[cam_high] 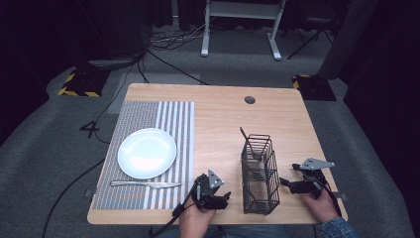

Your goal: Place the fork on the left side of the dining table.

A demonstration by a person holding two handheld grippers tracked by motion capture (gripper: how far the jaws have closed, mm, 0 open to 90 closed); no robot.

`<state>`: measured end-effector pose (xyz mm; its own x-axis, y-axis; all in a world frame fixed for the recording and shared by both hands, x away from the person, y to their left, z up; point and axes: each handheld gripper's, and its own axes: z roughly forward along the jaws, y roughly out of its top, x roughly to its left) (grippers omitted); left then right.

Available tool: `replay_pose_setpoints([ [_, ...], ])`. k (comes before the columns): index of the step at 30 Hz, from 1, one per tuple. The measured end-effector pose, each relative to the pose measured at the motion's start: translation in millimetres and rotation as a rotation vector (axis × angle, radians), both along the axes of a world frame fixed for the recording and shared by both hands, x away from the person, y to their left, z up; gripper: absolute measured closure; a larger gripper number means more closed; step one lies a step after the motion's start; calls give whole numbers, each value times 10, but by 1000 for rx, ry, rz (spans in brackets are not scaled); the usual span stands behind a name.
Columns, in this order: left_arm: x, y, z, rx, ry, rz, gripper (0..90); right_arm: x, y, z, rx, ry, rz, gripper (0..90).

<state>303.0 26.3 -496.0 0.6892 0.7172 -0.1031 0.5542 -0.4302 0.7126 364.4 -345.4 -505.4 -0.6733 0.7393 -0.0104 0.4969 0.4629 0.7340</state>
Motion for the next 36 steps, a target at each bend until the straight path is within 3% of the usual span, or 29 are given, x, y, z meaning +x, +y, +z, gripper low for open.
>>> replay_pose_setpoints([
  [3, -3, 29, 61, -18, -15, 1, 262, -1, 0, 0, 0, 1, -1, 160],
  [4, -6, 64, 142, -27, -38, -4, 266, 0, 0, 0, 0, 0, 0, 160],
  [8, 9, 128, 284, -32, -58, -20, 275, 0, 0, 0, 0, 0, 0, 160],
  [10, 21, 171, 358, -55, -65, -22, 275, -1, 0, 0, 0, 1, -1, 160],
  [13, 118, 227, 515, -102, -8, -48, 289, 0, 0, 0, 0, 0, 0, 160],
  [15, 129, 232, 574, -94, -15, -51, 289, 0, 0, 0, 0, 0, 0, 160],
  [16, 148, 212, 698, -48, -34, -68, 288, -1, 0, 0, 0, 1, 0, 160],
  [19, 174, 208, 814, -10, -58, -89, 286, 0, 0, 0, 0, 0, 0, 160],
  [21, 222, 259, 928, -51, -50, -107, 281, -1, 0, 0, 0, 1, 0, 160],
  [26, 280, 371, 998, -50, -46, -140, 277, 0, -1, 1, -1, 1, 1, 160],
  [29, 328, 528, 1102, -131, -34, -130, 279, 1, -1, 1, -1, 1, 1, 160],
  [36, 374, 578, 1225, -129, -63, -123, 299, 1, -1, 1, -3, 0, 1, 160],
])
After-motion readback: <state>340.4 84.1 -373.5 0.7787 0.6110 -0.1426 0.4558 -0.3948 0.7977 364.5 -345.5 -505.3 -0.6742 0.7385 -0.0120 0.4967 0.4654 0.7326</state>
